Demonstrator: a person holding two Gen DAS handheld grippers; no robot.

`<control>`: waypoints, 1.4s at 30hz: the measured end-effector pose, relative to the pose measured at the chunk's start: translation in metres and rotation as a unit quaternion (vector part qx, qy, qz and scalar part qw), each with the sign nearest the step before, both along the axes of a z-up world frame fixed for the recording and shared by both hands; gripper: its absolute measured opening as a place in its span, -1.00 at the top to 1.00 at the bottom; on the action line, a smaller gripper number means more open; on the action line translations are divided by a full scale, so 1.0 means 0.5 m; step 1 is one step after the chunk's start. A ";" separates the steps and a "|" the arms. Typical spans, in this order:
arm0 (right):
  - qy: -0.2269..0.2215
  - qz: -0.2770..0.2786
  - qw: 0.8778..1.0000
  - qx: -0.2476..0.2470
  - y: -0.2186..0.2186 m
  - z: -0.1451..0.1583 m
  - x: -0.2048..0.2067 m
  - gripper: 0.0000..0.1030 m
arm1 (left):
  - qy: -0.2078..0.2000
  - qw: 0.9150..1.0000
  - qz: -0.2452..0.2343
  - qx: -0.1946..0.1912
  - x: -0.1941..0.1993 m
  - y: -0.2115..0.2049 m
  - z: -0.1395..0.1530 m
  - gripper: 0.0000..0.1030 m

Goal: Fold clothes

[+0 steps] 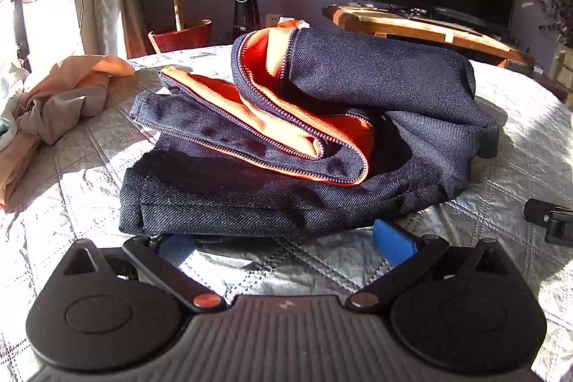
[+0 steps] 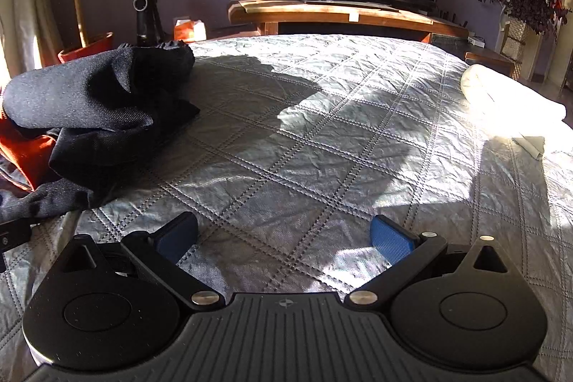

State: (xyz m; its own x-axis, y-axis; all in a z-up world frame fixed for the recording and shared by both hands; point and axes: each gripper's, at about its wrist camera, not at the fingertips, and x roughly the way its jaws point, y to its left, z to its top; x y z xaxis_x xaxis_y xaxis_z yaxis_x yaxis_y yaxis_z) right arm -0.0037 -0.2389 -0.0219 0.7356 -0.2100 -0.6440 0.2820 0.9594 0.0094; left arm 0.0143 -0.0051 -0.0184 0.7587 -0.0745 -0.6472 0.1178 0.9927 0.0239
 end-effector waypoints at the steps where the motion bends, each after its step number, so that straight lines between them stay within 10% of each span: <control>1: 0.000 0.000 1.000 0.000 0.000 0.000 0.000 -0.99 | 0.000 1.000 0.000 0.000 0.000 0.000 0.000 -1.00; 28: 0.009 0.006 1.000 0.000 -0.002 0.003 0.002 -0.99 | 0.001 1.000 0.002 -0.001 -0.001 -0.001 0.000 -1.00; 42: 0.069 0.016 0.994 0.080 0.006 0.037 -0.036 -0.99 | 0.123 0.987 0.043 -0.090 -0.055 0.065 0.119 -0.84</control>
